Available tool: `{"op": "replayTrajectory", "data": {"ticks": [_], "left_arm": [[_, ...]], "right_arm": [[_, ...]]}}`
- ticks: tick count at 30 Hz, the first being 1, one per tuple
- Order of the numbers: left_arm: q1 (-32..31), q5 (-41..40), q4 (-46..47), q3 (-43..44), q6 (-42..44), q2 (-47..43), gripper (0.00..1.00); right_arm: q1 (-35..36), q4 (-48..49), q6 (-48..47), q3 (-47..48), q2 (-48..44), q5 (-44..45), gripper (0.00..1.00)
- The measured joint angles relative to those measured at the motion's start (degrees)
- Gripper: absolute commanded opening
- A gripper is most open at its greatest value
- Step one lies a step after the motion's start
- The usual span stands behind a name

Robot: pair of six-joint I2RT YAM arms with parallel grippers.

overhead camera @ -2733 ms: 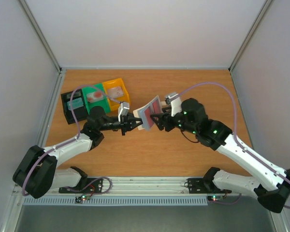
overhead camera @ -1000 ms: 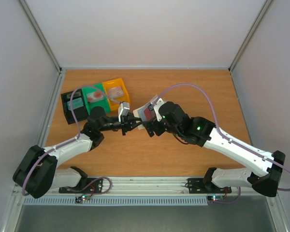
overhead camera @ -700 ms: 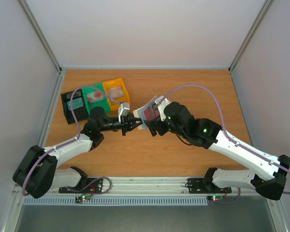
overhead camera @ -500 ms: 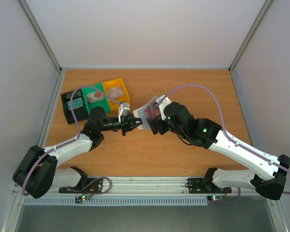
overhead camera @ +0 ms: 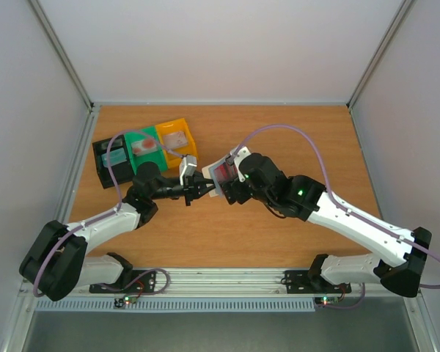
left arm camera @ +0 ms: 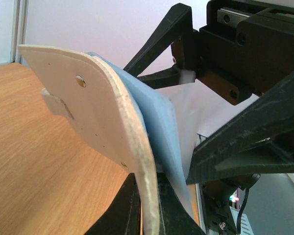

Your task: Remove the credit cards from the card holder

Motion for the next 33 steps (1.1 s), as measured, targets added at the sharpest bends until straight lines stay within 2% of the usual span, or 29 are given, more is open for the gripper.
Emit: {"op": "replayTrajectory", "data": {"ticks": [5, 9, 21, 27, 30, 33], "left_arm": [[0.00, -0.02, -0.02, -0.02, 0.00, 0.00, 0.00], [-0.02, -0.02, -0.04, -0.02, 0.02, 0.00, 0.00], [-0.02, -0.66, -0.22, -0.02, 0.02, 0.00, 0.00], [-0.02, -0.39, -0.15, -0.17, 0.02, 0.00, 0.00], [-0.04, 0.04, 0.11, -0.46, 0.20, 0.00, 0.00], [-0.02, 0.33, 0.22, -0.66, 0.33, 0.00, 0.00]], "right_arm": [[0.00, 0.26, -0.02, 0.00, 0.20, -2.29, 0.96], [0.02, 0.33, -0.02, 0.04, 0.74, -3.06, 0.93], [0.11, -0.35, 1.05, 0.15, 1.09, 5.07, 0.85], [0.07, -0.15, 1.46, -0.72, -1.68, 6.69, 0.66], [0.02, 0.85, 1.16, -2.05, -3.43, 4.94, 0.56], [-0.39, 2.21, 0.57, -3.67, -4.17, 2.05, 0.50]]}}
